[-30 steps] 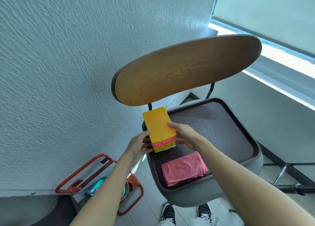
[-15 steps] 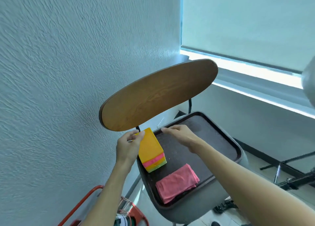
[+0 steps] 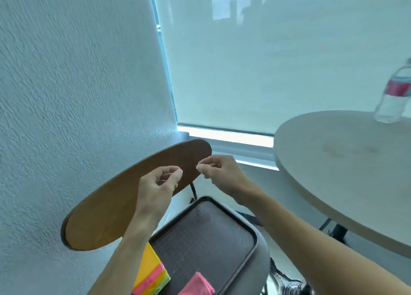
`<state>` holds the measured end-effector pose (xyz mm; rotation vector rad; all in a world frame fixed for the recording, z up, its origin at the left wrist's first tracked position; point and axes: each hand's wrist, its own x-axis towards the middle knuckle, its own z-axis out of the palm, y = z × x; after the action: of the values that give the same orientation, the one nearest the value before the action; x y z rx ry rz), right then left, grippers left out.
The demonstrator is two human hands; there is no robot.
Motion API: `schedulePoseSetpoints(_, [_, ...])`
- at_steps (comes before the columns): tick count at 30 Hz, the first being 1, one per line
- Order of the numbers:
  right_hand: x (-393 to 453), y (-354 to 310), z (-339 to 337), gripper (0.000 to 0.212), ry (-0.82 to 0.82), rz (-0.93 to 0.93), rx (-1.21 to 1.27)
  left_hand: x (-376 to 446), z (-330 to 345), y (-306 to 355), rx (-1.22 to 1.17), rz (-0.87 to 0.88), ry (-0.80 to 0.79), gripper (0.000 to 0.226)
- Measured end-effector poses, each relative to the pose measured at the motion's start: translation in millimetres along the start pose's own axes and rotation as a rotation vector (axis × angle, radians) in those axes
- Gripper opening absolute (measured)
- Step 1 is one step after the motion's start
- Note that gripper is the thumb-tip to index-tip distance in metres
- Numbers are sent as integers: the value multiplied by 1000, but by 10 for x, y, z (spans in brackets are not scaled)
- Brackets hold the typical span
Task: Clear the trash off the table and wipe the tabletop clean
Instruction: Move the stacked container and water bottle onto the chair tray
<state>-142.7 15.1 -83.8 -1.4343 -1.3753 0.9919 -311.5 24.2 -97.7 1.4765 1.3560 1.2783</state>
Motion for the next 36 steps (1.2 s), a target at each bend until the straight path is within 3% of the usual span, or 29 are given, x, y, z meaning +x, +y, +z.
schedulePoseSetpoints(9, [-292,-345,-1189,11,334,-92,-44,112,962,791,-104,159,-238,5])
schedulePoseSetpoints(19, [-532,-207,-2703,9,680,-48,-77,159,2204,1440,-127,221,-459,3])
schedulePoseSetpoints(29, [-520,115,-3874,5,818,51,-90,255,3432,1780,14,284,-551,11])
schedulePoseSetpoints(33, [-437,193,-4159,53,742,141,-121,346,3876,1819,61,314,-590,29])
schedulePoseSetpoints(36, [-306,290,-4357,76,742,136,-129,412,4229,1799,117,318,-629,43])
